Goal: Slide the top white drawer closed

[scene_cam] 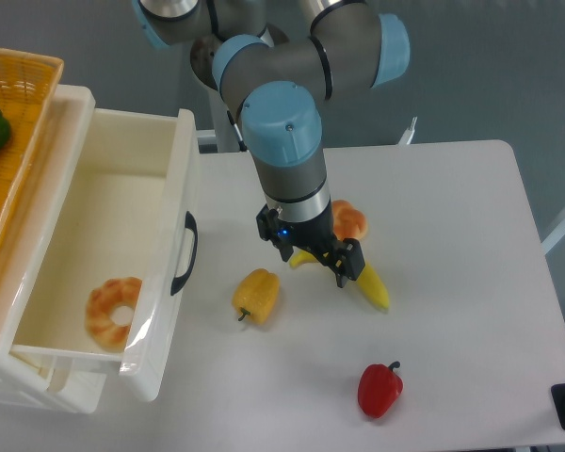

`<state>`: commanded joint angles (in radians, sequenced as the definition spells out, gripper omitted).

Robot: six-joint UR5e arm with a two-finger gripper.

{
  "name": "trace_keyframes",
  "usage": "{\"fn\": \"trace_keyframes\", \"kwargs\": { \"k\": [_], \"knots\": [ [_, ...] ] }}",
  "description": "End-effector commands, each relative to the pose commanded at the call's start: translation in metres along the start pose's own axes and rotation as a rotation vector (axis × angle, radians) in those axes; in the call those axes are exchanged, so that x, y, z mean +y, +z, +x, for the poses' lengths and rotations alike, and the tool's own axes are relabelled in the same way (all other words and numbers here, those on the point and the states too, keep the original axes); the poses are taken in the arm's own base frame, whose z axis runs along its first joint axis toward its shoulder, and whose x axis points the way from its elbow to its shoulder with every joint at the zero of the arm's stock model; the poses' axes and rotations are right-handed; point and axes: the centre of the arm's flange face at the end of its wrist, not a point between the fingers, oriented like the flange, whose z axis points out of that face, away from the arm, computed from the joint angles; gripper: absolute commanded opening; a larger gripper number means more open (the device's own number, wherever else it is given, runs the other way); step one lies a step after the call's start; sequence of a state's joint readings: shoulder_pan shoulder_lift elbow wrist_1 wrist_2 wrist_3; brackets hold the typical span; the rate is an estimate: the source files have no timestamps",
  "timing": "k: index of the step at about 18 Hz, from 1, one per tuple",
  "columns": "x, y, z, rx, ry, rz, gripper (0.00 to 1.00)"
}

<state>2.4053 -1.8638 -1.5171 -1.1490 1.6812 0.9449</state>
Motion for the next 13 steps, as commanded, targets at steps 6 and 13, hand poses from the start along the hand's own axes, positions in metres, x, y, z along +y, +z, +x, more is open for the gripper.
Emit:
{"fn": "trace_keyframes", "kwargs": {
  "k": [6, 13],
  "knots": [
    [0.0, 0.004, 0.002, 0.007, 0.001, -0.003, 1.0],
    [0.001, 0.02, 0.009, 0.03, -0.002, -0.023, 1.0]
  ]
}}
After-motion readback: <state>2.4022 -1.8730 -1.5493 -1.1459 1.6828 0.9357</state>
